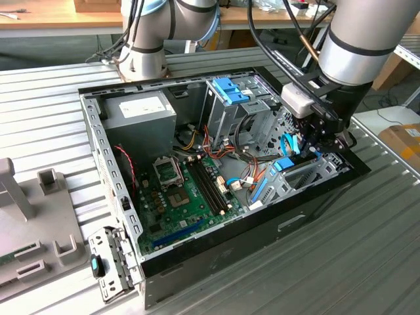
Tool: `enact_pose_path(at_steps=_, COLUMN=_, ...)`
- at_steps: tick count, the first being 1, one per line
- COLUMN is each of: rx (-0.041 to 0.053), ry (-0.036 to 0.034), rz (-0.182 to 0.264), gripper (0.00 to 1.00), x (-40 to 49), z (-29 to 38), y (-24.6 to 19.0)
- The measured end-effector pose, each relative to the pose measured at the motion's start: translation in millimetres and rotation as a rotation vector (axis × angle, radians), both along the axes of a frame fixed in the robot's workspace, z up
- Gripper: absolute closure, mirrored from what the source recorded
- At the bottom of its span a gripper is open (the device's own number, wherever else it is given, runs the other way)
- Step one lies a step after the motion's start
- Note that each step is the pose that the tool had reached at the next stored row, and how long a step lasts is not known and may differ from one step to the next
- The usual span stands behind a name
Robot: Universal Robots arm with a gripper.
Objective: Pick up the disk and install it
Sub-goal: 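Insert the first disk wire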
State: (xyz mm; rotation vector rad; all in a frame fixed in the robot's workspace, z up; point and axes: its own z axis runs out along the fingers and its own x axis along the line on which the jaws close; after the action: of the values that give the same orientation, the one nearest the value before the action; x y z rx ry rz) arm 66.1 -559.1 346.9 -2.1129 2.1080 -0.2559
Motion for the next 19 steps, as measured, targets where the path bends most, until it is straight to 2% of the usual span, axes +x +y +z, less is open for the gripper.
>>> enact_pose_path(at_steps=4, rx=0.0009, ry=-0.0001, rz=-0.001, gripper=0.83, x=0.0, z=-2.2, y=2.7)
enact_pose_path(at_steps=8, rx=-0.0007, ry=0.0000, rz=-0.001, gripper=0.83, x=0.0, z=-2.9, y=2.8)
enact_pose_path(at_steps=9, rx=-0.0121, ry=0.0000, rz=-0.001, gripper=0.83, x=0.0, z=-2.9, y=2.8)
enact_pose_path(at_steps=10, rx=-0.0181, ry=0.0001, rz=-0.002, gripper=0.83, x=0.0, z=-3.1, y=2.7)
enact_pose_path(at_steps=19, rx=-0.0178, ry=0.0001, rz=-0.012, gripper=0.83, x=0.2, z=-5.0, y=6.5)
